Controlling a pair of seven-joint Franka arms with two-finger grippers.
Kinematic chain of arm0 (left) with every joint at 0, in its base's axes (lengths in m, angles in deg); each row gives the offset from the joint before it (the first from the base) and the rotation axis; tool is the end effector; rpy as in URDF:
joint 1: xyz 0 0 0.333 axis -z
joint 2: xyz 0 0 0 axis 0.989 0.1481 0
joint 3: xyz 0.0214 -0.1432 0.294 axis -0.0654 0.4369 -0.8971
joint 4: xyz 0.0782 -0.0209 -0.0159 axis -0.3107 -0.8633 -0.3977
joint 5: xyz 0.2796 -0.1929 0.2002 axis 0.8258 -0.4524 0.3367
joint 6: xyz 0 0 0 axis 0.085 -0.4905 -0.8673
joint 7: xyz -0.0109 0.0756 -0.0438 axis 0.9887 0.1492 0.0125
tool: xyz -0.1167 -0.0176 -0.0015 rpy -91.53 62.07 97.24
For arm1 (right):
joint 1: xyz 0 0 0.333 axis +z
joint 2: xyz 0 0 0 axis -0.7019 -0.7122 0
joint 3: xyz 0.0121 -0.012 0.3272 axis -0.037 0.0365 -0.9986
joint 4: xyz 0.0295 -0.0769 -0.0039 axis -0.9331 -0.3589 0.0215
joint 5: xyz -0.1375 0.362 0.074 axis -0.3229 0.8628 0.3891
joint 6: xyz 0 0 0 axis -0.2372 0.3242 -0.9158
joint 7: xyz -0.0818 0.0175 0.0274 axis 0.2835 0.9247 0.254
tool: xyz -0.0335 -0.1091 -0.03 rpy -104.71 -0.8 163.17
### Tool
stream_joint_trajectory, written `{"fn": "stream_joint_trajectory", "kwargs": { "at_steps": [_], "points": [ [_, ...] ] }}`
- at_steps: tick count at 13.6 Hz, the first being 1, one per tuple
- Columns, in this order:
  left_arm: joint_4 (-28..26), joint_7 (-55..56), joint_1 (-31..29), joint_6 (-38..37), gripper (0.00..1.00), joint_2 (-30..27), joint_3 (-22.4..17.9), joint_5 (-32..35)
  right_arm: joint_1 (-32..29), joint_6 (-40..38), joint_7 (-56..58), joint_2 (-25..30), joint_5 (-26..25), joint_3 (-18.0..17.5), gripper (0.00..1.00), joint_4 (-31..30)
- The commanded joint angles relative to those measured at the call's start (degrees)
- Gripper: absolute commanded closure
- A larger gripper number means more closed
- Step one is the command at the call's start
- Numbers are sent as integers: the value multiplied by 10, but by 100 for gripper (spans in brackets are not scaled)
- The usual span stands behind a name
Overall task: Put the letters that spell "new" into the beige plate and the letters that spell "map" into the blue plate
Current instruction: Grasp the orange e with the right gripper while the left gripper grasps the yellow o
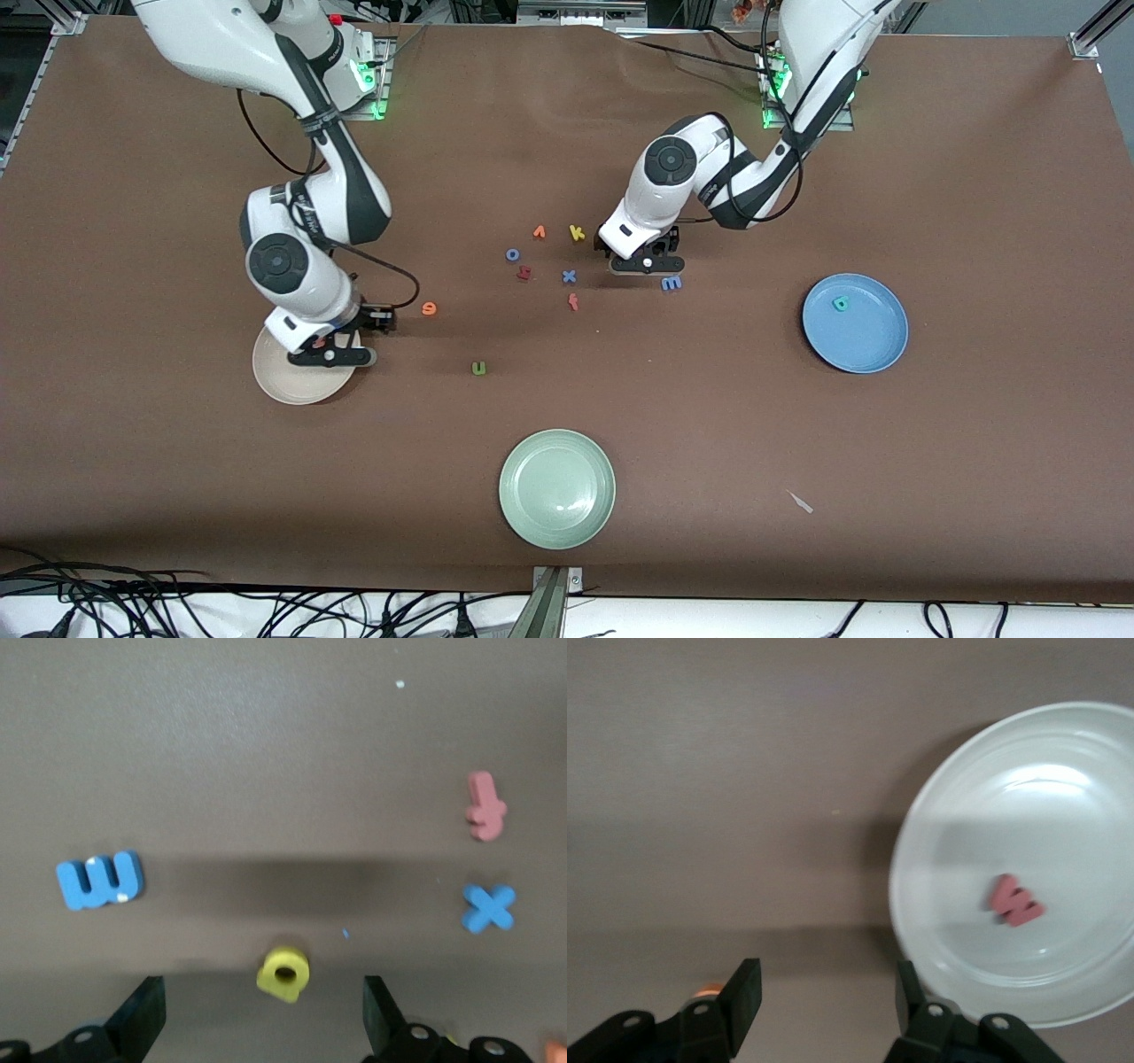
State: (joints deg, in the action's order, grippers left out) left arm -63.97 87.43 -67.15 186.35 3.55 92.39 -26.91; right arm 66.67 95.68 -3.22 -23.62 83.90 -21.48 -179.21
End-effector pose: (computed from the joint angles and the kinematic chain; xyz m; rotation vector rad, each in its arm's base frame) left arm 0.4297 -0.3969 0.1929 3.0834 0.0853 -0.1064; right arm 0.5924 0.2066 0.2456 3.0811 -0.0242 -0.0786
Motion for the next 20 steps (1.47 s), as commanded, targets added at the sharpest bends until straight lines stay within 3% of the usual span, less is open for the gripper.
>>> {"fn": "stream_joint_trajectory", "kwargs": {
  "at_steps": [1,5,8,13,20],
  "points": [
    [35,59,11,-3,12,37,-4,55,23,21,-62,-1,7,-6,31,-6],
    [35,62,12,-5,28,42,-3,55,59,47,-131,-11,6,-6,31,-19],
    [35,68,17,-11,40,42,-3,55,60,106,-131,-8,6,-6,31,-67],
    [35,70,22,-20,50,44,-4,55,62,138,-144,-9,6,-6,31,-96],
    [35,76,23,-20,71,57,-6,55,68,180,-150,-20,6,-6,31,-113]
  ]
}}
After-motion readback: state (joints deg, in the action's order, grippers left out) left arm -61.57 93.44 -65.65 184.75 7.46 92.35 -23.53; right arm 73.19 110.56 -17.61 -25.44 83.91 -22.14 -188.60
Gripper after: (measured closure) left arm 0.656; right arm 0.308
